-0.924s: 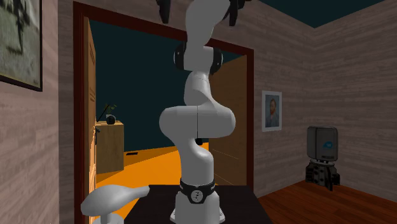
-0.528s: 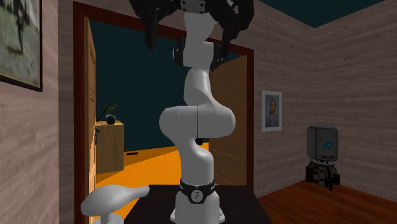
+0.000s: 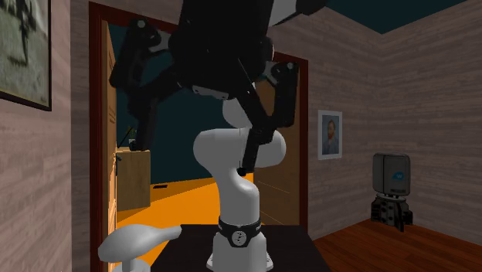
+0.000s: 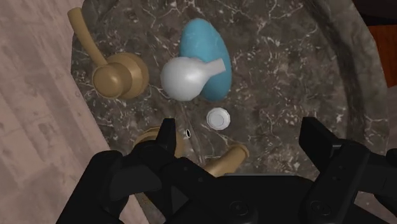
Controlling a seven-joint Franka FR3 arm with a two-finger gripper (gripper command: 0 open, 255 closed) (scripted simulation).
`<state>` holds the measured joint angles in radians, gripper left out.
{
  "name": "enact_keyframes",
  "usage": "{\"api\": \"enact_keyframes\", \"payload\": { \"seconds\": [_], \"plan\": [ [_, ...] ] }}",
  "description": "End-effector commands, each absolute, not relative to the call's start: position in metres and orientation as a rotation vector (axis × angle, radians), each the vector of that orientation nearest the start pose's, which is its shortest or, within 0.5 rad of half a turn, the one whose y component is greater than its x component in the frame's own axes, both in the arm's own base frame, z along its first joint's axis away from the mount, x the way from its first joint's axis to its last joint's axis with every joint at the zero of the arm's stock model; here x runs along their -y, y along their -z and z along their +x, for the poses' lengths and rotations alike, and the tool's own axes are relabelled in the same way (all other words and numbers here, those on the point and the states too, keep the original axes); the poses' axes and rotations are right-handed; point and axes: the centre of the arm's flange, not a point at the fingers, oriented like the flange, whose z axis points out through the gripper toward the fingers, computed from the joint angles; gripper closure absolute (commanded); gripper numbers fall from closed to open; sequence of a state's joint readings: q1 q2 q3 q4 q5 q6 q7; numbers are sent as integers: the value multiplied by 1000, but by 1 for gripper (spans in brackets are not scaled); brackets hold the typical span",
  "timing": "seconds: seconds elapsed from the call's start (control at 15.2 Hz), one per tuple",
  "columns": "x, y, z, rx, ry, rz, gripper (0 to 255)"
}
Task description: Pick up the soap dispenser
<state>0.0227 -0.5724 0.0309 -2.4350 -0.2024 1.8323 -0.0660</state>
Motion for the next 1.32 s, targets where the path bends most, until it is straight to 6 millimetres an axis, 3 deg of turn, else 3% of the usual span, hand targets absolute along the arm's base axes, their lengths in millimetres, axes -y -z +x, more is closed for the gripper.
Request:
{"api": "enact_keyframes", "payload": {
  "seconds": [0.0,0.53,1.06,1.19,1.25],
  "plan": [
    [2,-478,384,345,-121,-3357,0],
    [23,-373,413,576,-396,-3400,0],
    [25,-329,415,591,-414,-3401,0],
    [25,-326,415,591,-414,-3401,0],
    [25,-325,414,591,-415,-3401,255]
  ]
}}
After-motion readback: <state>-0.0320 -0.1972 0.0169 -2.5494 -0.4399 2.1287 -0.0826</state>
